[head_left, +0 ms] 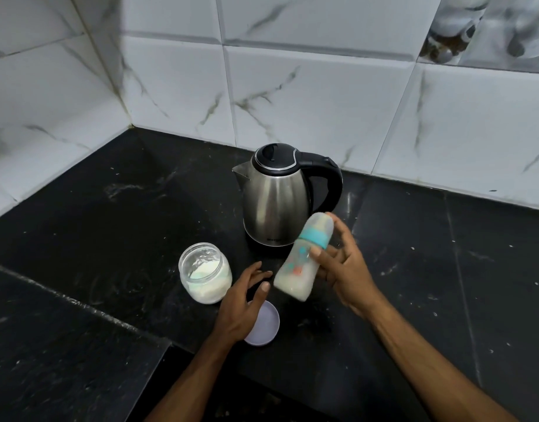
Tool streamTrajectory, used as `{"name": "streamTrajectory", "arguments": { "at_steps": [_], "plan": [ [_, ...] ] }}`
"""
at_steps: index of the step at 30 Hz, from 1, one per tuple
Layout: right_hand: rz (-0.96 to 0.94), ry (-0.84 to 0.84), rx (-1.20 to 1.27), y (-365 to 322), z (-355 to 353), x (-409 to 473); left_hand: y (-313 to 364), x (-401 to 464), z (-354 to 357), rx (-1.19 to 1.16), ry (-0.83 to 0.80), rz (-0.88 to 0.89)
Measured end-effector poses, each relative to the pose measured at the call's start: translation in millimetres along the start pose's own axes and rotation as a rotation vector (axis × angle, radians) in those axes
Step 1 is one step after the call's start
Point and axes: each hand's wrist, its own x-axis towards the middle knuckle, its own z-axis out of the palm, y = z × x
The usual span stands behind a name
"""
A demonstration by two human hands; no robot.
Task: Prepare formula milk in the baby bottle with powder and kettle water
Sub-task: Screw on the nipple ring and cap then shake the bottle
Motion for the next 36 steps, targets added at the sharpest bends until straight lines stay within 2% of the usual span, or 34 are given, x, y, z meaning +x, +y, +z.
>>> {"name": "streamTrajectory", "arguments": {
  "at_steps": [3, 5, 7, 9, 13, 14, 18, 19, 21, 23, 24, 26, 29, 30, 31, 34, 36],
  "plan": [
    [-0.046, 0.179, 0.228, -5, -3, 11, 2, -1, 0, -0.001, -0.004, 0.003],
    [-0.025, 0.129, 0.185, -1, -2, 7, 1, -1, 0, 0.006, -0.006, -0.011],
    [0.031, 0.015, -0.003, 3, -1, -1, 0, 0, 0, 0.009, -0.007, -0.021],
    [0.015, -0.013, -0.096, 3, -3, -3, -1, 0, 0, 0.013, -0.016, -0.019],
    [-0.082, 0.173, 0.185, -5, -7, 9, 1, -1, 0, 0.017, -0.010, -0.002],
    [-0.080, 0.173, 0.172, -5, -6, 7, 1, -1, 1, 0.017, -0.009, -0.001],
    [0.038, -0.100, -0.196, 3, 0, -14, -2, 0, 0, -0.021, -0.004, 0.004],
    [0.021, -0.117, -0.221, 1, -2, -13, -4, 0, 0, -0.025, -0.002, 0.006],
    [-0.077, 0.015, -0.117, -9, -3, -4, -5, 0, 0, -0.024, 0.001, 0.015],
    [-0.161, 0.198, 0.110, -21, -7, 9, -4, 0, 1, -0.015, 0.008, 0.025],
    [-0.180, 0.227, 0.184, -22, -8, 13, -4, 0, 2, -0.013, 0.010, 0.027],
    [-0.130, 0.168, 0.117, -17, -4, 6, -5, 1, 3, -0.015, 0.008, 0.031],
    [-0.023, -0.118, -0.227, -5, 2, -10, -6, 2, 2, -0.021, 0.000, 0.019],
    [-0.031, -0.132, -0.244, -4, 1, -8, -7, 3, 2, -0.021, -0.001, 0.019],
    [-0.062, -0.081, -0.198, -8, 1, -3, -6, 2, 2, -0.016, 0.000, 0.024],
    [-0.146, 0.201, 0.153, -22, -2, 15, -4, 1, 2, -0.025, -0.004, 0.028],
    [-0.158, 0.225, 0.201, -20, -2, 15, -5, 0, 3, -0.032, -0.004, 0.027]
  ]
}}
